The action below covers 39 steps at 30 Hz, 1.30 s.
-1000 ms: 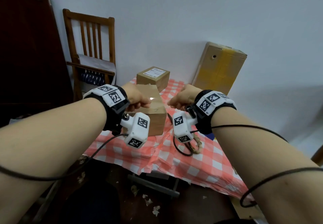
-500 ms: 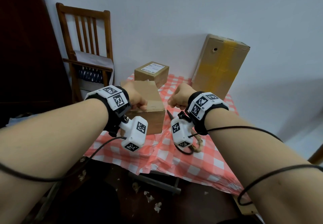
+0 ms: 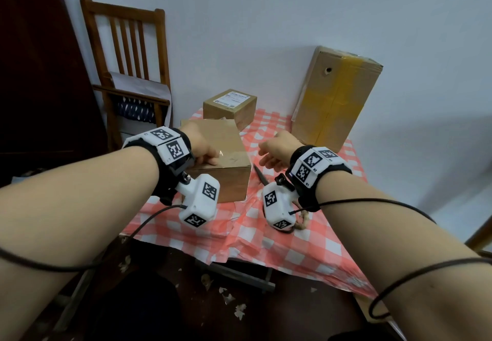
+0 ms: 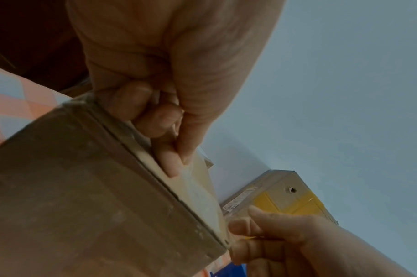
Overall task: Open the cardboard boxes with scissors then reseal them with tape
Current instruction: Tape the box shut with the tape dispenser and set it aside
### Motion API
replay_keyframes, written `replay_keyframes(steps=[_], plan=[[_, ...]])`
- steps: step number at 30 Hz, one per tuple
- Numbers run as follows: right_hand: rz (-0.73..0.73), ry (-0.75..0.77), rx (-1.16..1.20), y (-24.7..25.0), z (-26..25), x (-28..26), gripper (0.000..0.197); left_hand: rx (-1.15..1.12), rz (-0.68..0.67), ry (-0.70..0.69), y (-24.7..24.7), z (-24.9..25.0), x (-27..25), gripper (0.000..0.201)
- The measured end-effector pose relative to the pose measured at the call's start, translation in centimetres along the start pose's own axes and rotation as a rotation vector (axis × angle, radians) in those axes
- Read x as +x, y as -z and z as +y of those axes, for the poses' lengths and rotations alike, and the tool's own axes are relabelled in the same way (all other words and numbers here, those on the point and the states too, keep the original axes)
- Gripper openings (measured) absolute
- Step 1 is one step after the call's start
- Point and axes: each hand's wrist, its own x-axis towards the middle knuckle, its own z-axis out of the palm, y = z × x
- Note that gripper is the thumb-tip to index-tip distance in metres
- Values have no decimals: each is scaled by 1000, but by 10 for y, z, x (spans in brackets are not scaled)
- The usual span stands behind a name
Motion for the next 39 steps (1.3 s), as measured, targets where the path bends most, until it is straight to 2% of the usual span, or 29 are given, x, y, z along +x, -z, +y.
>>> replay_keyframes(steps=[2,4,6,9,11,16,20,21,23,25,30,32,34,36,39], plan=[[-24,-5,61,-6,-4,-4,19,12,6,-48,-1,4,-4,7],[-39,76,54,-8,-6,-4,22,32,16,-90,-1,6,-3,10],[-55,170,43,-9,-7,-5,37,48,37,-124,-2,8,-2,16],[-133,186,87,-12,-7,-6,57,57,29,-140,-3,10,-2,15],[-168,180,105,-14,-8,-8,54,69,9,-130,-5,10,-2,15],[-120,263,14,-23,-7,-6,31,93,-2,-105,-6,8,-3,18],[-130,184,10,-34,1,-2,27,71,-1,-76,-3,4,-1,15],[-116,165,14,-36,3,0,35,86,6,-70,-2,4,-2,13],[-83,124,-19,-36,5,2,65,120,32,-79,-1,2,-3,15],[-65,104,-22,-36,7,4,74,96,25,-68,-2,1,-4,22],[-50,93,26,-39,10,5,76,245,19,-54,1,-2,2,18],[-59,84,39,-39,12,7,78,418,35,-91,3,-1,0,22],[-58,80,64,-40,13,7,75,640,72,-168,7,-1,-2,40],[-62,91,52,-41,11,4,71,750,97,-199,16,-3,-6,53],[-67,144,21,-46,5,-5,45,747,167,-293,20,-9,-6,25]])
